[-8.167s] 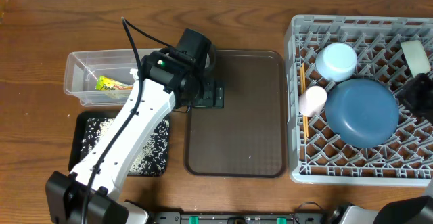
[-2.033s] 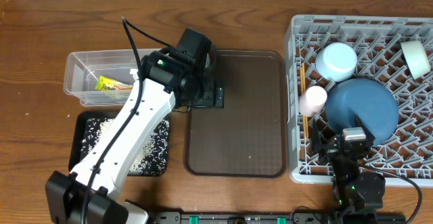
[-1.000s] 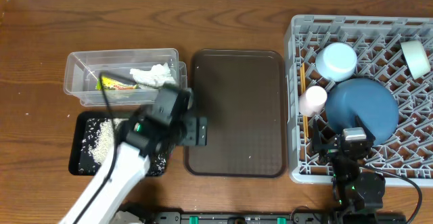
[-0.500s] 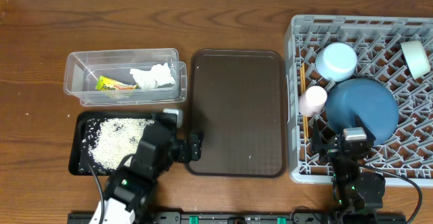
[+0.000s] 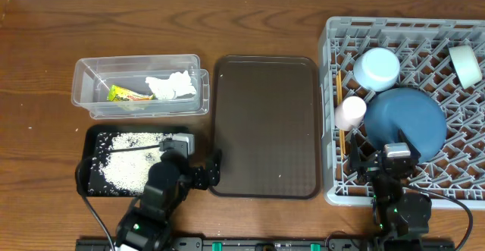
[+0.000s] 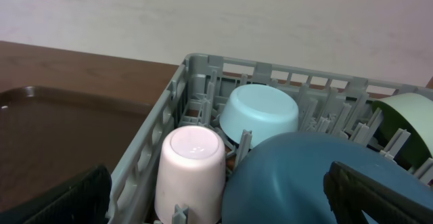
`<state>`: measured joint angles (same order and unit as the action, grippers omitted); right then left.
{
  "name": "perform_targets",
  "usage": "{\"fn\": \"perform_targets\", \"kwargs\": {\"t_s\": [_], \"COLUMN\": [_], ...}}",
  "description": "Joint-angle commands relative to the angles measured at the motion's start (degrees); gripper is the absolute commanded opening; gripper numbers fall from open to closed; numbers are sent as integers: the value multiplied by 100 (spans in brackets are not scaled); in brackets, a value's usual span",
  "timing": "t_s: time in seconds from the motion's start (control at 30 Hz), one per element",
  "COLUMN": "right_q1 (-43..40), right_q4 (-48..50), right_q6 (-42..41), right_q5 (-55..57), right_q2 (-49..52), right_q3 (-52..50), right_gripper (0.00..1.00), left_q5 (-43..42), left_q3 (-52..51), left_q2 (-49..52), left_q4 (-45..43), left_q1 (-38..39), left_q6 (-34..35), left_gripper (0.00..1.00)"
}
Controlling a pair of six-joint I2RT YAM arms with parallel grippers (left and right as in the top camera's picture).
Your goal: Sort waste into correct bins and load items into the dishwasher rack
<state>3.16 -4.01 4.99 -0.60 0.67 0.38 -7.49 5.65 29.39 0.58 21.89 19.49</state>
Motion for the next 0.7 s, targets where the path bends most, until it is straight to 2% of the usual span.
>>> {"fn": "perform_targets", "kwargs": {"t_s": [0.0,0.37,0.67], "right_q1": [61,61,61], "right_q4": [-24,-24,-24], "right_q6": [-68,-68,-68], "right_q5": [33,33,31], "right_q2": [-39,-39,-39], "right_q3": [-7,-7,-7], "right_gripper": [99,99,99], "left_q5": [48,46,48], "left_q3": [-199,-533,-542], "left_q2": [-275,-1414,-2138], "left_q4": [-118,-109,306], "left_q1": [-116,-737,-1333], "left_q6": [7,7,-2], "left_gripper": [92,92,92]}}
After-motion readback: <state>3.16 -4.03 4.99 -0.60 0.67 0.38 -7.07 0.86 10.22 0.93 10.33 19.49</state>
